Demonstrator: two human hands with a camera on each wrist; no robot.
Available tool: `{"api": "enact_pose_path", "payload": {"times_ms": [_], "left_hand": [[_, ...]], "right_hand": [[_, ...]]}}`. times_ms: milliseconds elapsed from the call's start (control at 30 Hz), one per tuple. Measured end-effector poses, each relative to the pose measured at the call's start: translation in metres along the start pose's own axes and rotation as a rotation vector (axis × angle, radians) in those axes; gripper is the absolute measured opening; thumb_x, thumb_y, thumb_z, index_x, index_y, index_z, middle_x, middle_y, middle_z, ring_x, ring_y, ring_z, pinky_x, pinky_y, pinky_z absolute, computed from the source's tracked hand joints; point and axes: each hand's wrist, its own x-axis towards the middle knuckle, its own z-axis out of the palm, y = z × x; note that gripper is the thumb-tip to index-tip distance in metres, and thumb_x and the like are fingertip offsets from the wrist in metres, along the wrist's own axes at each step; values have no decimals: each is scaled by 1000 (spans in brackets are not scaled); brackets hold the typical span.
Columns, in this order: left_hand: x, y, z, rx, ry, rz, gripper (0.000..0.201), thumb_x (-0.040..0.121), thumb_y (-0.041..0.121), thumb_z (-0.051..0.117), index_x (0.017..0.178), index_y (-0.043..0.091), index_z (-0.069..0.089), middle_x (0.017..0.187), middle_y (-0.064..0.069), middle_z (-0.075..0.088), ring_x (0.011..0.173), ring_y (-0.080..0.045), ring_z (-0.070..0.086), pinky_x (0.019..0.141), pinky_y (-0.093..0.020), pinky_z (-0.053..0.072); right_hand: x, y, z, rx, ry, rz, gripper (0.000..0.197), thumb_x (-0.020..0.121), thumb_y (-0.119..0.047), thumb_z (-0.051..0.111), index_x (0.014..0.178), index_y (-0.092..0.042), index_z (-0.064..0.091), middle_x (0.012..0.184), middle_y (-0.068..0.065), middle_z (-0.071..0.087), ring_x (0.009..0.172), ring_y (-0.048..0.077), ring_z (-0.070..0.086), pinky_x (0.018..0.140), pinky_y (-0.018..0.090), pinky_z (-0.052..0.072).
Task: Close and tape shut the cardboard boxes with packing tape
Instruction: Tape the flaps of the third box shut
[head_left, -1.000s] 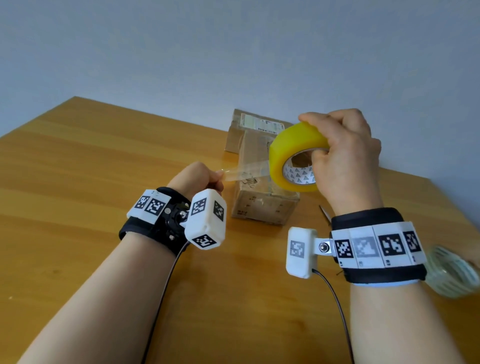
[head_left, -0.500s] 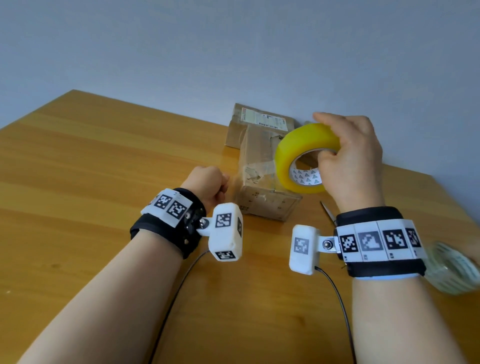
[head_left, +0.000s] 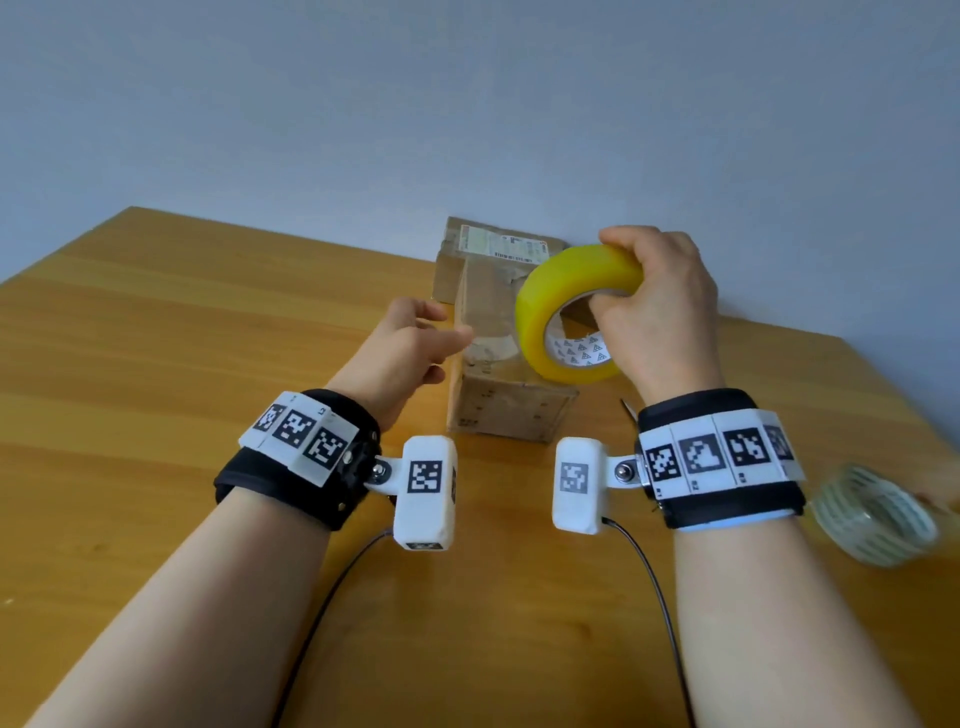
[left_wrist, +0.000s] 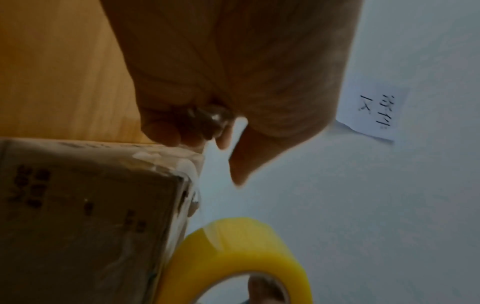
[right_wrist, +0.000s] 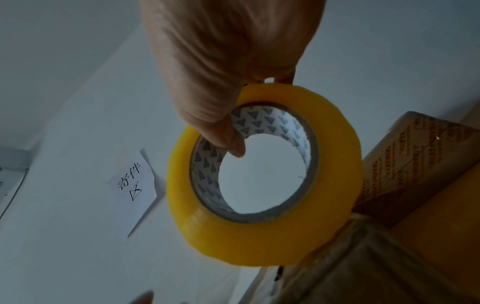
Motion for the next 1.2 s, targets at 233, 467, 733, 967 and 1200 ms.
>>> {"api": "enact_pose_path", "payload": {"times_ms": [233, 467, 733, 967, 1200], "left_hand": [[3, 14, 13, 630, -198, 179, 58, 74, 32, 85, 124, 28, 55, 89, 19, 52, 79, 0, 54, 68, -21, 44], [4, 0, 9, 353, -192, 59, 61, 73, 26, 85, 128, 36, 63, 55, 7, 39, 60, -21, 41, 53, -20, 37], [10, -4, 7, 307, -191, 27, 61, 70, 25, 87, 125, 40, 65, 52, 11, 37, 56, -8, 41, 56, -24, 37], [13, -2, 3, 337, -219, 16, 52, 74, 29, 85, 120, 42, 68, 60, 12, 45, 56, -6, 45, 58, -26, 36], [23, 3, 15, 347, -46, 119, 22, 91, 37, 67, 100, 22, 79, 86, 6, 72, 70, -1, 60, 72, -26, 47]], "right_hand": [[-1, 7, 4, 64, -31, 18, 42, 87, -4, 63, 124, -23, 60, 117, 5, 61, 103, 22, 56, 82, 29, 41], [-5, 12, 4, -18, 25, -82, 52, 83, 12, 57, 125, -19, 65, 114, 13, 57, 99, 25, 53, 81, 26, 34], [-6, 29, -2, -83, 89, -155, 57, 75, 16, 56, 118, -19, 69, 109, 16, 60, 103, 40, 58, 81, 46, 49], [-10, 55, -10, -183, 123, -166, 62, 73, 17, 57, 118, -22, 74, 106, 15, 64, 102, 42, 58, 82, 53, 50], [-14, 62, -4, -164, 71, -125, 57, 80, 16, 59, 120, -21, 74, 110, 14, 66, 105, 40, 60, 87, 51, 51]]}}
